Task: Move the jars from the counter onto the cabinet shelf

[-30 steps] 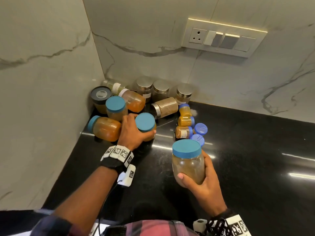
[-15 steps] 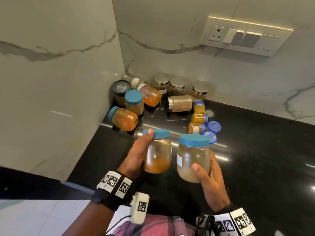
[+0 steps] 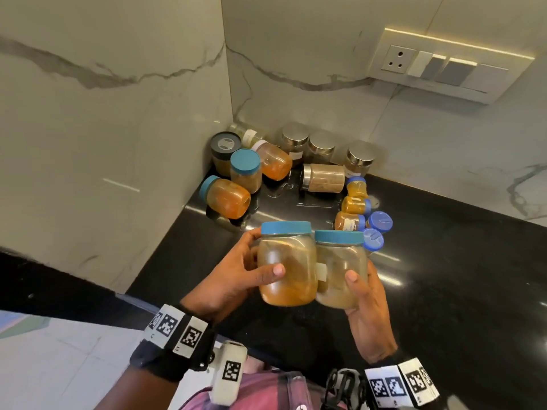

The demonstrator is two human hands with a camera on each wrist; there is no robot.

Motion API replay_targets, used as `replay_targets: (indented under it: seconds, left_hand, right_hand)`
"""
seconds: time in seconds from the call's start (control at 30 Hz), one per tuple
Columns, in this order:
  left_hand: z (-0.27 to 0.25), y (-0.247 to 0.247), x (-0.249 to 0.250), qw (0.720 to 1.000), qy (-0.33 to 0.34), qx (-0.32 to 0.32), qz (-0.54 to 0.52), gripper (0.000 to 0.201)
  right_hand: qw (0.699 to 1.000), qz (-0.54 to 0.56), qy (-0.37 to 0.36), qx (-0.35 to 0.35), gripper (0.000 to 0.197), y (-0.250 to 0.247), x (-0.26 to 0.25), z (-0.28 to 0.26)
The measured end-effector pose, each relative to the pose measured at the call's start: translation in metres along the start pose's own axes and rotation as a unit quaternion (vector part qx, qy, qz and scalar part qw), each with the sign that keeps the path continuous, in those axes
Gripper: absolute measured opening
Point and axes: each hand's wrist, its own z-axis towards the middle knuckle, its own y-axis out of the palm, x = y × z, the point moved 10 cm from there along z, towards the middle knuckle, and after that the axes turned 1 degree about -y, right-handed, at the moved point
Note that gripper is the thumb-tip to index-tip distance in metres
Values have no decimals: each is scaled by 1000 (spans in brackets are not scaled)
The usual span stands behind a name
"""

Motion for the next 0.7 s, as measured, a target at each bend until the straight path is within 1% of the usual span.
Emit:
replay_targets:
  seconds: [0.03,0.1,0.17,0.23,0.27,0.3,0.33,0.4,0.43,0.47,0.5,0.57,0.63,0.7]
  left_hand:
    - [-2,2,5,1000,10,2,25,102]
    - [-3,9,11,998,22,7,50,94]
    - [-4,6,15,998,24,41,48,93]
    - [-5,-3,14,996,18,74,37,93]
    - [-6,-7,11,997,12,77,17,90]
    - [-7,-8,9,998,4,63,-17,86]
    - [-9,-7,6,998,-4,33,-59,86]
    - [-16,4,7,993,-18,-47,-103,88]
    - [-20,9,9,992,-21,-79,-95,89]
    - [-23,12,11,993,-18,-98,-71,89]
    - [-23,12,12,994,-9,-101,-45,89]
    - [-22,13,20,997,16,-71,25,93]
    - [-20,20,32,993,37,-39,104,97]
    - [-19,29,42,987,52,-24,147,88]
  right_hand:
    - [1000,19,2,-4,69,4,-2,2]
    - [999,41,8,-9,81,12,-6,5]
    - [999,48,15,-20,92,20,-6,6]
    - [998,53,16,-29,95,25,-6,7]
    - [998,55,19,-31,96,26,-6,8]
    - [997,62,21,-33,96,26,-6,9]
    - [997,71,27,-32,96,26,-5,9]
    - [995,84,33,-31,99,26,-7,10]
    - [995,91,35,-27,101,24,-8,11]
    - [994,98,36,-21,102,22,-9,11]
    - [993,107,38,-18,103,21,-8,11]
    - [991,124,42,-10,108,18,-11,11]
    - [988,144,47,-4,112,17,-15,13]
    - [987,156,45,-5,114,21,-20,14]
